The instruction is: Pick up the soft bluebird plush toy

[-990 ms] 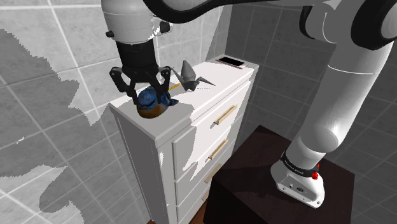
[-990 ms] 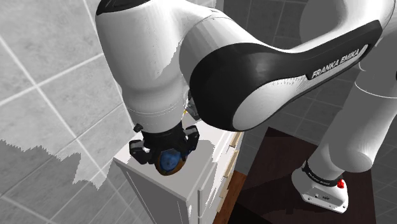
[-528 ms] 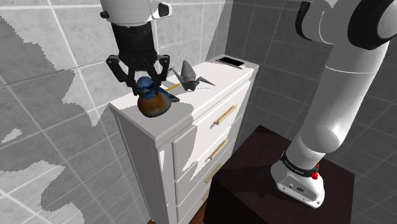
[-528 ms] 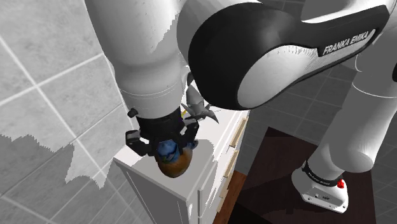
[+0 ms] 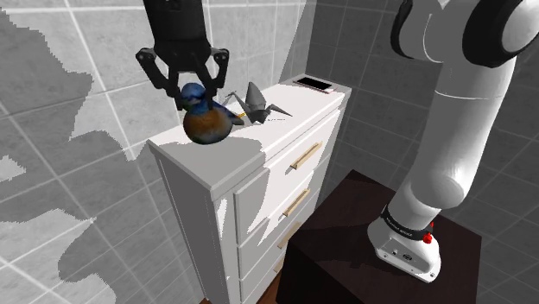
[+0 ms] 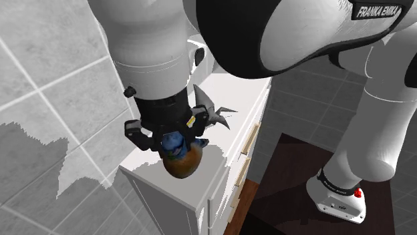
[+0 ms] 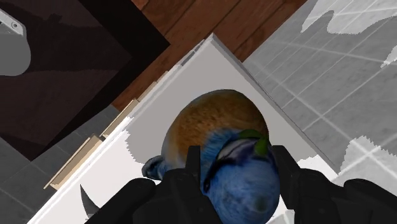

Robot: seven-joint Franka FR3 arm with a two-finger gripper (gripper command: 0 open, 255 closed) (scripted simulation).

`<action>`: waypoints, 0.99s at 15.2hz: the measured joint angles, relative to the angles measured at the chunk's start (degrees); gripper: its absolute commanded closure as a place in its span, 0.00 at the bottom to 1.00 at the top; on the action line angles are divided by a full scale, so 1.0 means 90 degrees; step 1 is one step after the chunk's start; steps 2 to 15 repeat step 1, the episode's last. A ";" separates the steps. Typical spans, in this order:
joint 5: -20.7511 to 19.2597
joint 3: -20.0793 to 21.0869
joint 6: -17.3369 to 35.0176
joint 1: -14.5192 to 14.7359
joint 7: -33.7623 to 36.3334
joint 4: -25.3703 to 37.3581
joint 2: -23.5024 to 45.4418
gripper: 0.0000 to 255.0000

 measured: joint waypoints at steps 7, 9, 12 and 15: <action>-0.0015 0.0002 -0.0060 0.0024 0.0007 0.0070 0.0015 1.00; -0.0015 0.0002 -0.0060 0.0024 0.0007 0.0070 0.0015 1.00; -0.0015 0.0002 -0.0060 0.0024 0.0007 0.0070 0.0015 1.00; -0.0015 0.0002 -0.0060 0.0024 0.0007 0.0070 0.0015 1.00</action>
